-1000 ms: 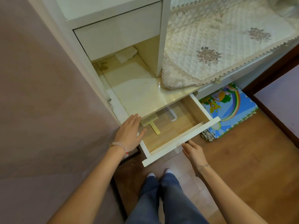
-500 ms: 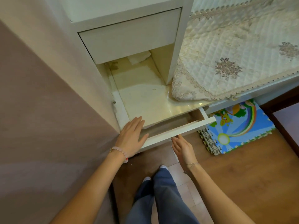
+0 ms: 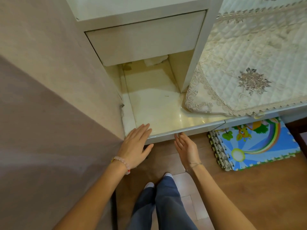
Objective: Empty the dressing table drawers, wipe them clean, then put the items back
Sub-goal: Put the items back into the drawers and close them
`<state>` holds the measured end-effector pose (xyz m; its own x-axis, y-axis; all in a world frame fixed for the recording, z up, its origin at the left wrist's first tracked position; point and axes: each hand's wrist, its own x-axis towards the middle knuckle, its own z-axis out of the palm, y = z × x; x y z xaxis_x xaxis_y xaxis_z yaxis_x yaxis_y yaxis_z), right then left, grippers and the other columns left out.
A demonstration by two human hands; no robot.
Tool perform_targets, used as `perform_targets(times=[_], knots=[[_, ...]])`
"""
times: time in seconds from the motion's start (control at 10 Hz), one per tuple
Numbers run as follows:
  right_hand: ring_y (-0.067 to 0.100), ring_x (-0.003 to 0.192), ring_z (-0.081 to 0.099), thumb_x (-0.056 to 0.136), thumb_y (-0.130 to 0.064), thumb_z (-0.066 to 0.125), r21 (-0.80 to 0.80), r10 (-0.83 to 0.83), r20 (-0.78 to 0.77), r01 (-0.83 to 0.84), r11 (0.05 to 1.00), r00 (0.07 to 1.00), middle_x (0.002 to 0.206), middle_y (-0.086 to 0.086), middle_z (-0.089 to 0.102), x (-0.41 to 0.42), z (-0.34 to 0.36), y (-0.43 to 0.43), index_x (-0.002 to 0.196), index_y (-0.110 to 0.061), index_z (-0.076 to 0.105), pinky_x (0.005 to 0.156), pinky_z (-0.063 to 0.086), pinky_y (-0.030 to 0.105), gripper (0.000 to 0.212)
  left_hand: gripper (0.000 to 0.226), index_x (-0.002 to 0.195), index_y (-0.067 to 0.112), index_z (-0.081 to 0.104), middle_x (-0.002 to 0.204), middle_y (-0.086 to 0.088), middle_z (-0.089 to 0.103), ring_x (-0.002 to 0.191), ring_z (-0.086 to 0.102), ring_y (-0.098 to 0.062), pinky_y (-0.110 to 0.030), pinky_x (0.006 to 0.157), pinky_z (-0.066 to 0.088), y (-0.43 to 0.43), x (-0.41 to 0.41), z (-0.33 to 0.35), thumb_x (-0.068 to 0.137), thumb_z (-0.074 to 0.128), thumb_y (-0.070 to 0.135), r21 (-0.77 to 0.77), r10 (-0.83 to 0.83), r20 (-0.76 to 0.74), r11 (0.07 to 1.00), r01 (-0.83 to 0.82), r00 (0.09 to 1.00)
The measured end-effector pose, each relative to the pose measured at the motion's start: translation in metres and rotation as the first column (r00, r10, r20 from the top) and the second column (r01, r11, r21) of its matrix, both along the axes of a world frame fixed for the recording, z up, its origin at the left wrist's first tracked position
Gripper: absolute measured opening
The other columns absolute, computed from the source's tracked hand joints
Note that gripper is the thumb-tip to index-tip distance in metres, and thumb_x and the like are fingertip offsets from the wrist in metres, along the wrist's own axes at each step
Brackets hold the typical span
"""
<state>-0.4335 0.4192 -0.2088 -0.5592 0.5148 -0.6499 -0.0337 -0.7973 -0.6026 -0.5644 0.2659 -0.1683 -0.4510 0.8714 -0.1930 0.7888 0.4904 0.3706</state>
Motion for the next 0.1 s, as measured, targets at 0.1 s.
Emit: perform_targets(times=[0.1], knots=[[0.023,0.131,0.042,0.097,-0.010,0.039,0.015,0.035,0.032,-0.035,0.999,0.999,0.143,0.016,0.041,0.0035,0.0000,0.0038,0.144,-0.001,0.023,0.111,0.032,0.034,0.051,0.073,0.145,0.015,0.030,0.154,0.000,0.021,0.143,0.016,-0.016,-0.027,0.113,0.001,0.0023,0.0009,0.0029,0.087,0.013,0.055,-0.003,0.017,0.004,1.000,-0.017,1.000]])
